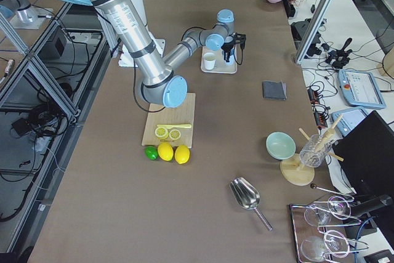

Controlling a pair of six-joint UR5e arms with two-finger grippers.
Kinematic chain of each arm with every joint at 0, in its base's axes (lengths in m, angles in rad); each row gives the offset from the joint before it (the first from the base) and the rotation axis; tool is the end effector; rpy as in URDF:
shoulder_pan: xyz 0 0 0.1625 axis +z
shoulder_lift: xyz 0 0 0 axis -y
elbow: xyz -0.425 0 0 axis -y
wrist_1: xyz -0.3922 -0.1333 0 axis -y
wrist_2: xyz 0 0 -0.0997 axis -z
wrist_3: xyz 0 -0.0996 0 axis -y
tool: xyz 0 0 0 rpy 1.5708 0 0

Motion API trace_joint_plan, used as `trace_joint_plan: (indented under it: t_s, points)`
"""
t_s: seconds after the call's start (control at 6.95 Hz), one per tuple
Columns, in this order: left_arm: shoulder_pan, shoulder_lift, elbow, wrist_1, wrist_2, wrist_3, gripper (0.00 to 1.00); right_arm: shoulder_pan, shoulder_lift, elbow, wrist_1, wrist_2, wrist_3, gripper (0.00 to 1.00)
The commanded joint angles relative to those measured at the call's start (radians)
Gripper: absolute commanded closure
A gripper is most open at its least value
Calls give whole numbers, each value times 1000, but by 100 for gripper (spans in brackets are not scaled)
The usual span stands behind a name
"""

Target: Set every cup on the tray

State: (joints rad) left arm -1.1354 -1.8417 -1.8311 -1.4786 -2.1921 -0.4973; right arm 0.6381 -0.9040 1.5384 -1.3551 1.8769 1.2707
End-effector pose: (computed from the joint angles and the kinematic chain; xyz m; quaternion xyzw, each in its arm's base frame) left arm 0.1749 -0.5545 0.4043 0.0510 0.3597 0.0378 0.9309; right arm -0.5135 -0.5094 0.2518 0.0604 -0.4263 0.0895 0.8981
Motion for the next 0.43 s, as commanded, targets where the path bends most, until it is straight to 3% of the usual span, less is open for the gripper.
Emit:
trace_joint_plan:
  t_s: [0.0,0.29]
  points:
    - [-120,2,77,10,-11,200,1,-11,5,-3,-6,-73,3,0]
    - [-286,32,186,12,-61,401,1,23,5,9,-6,-33,-16,0]
